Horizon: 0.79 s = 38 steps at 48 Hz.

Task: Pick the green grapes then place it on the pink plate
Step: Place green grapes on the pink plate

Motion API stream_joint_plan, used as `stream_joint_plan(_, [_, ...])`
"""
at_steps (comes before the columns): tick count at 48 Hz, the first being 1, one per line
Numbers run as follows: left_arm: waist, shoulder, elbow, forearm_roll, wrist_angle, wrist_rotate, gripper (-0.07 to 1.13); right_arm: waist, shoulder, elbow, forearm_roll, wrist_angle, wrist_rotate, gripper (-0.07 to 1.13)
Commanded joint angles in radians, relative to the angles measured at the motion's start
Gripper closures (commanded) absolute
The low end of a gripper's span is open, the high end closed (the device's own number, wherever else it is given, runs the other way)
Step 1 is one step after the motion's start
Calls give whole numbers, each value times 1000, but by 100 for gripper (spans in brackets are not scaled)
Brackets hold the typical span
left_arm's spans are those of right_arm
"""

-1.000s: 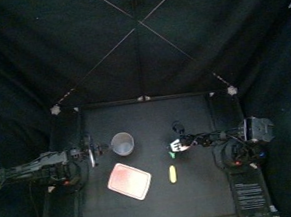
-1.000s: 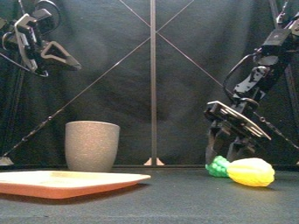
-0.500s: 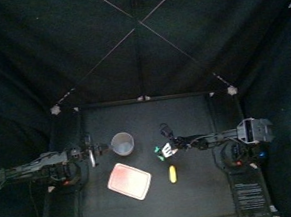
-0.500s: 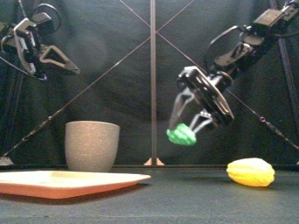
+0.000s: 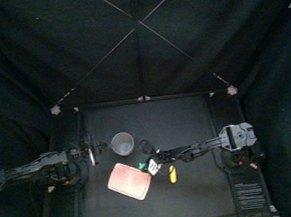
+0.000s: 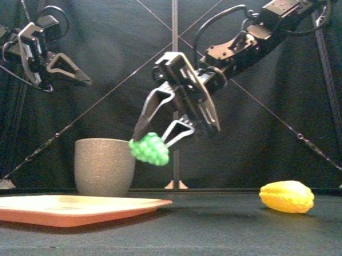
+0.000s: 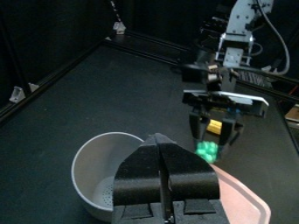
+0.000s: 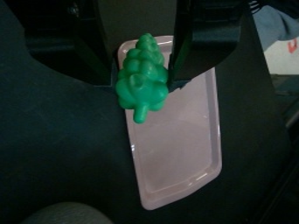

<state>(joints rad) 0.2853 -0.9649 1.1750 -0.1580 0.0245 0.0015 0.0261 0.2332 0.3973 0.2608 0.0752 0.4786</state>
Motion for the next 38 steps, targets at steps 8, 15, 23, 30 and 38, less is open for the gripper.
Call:
stream_joint_plan(8, [21,0,-23,0,-14,0,88,34,114,-199,-37,6,2,47])
stream_joint_plan(15, [28,0,-18,-2,-14,0,88,44,166,-282,-58,38,-2,47])
stream_joint_plan(23, [28,0,-18,-2,-14,0,88,49,206,-319,-61,60,5,47])
stream_joint_plan(30, [28,0,-18,-3,-14,-3,88,49,225,-322,-67,63,5,46])
stream_joint_plan(38, [28,0,-20,-3,-12,-2,88,57,230,-333,-78,63,3,33])
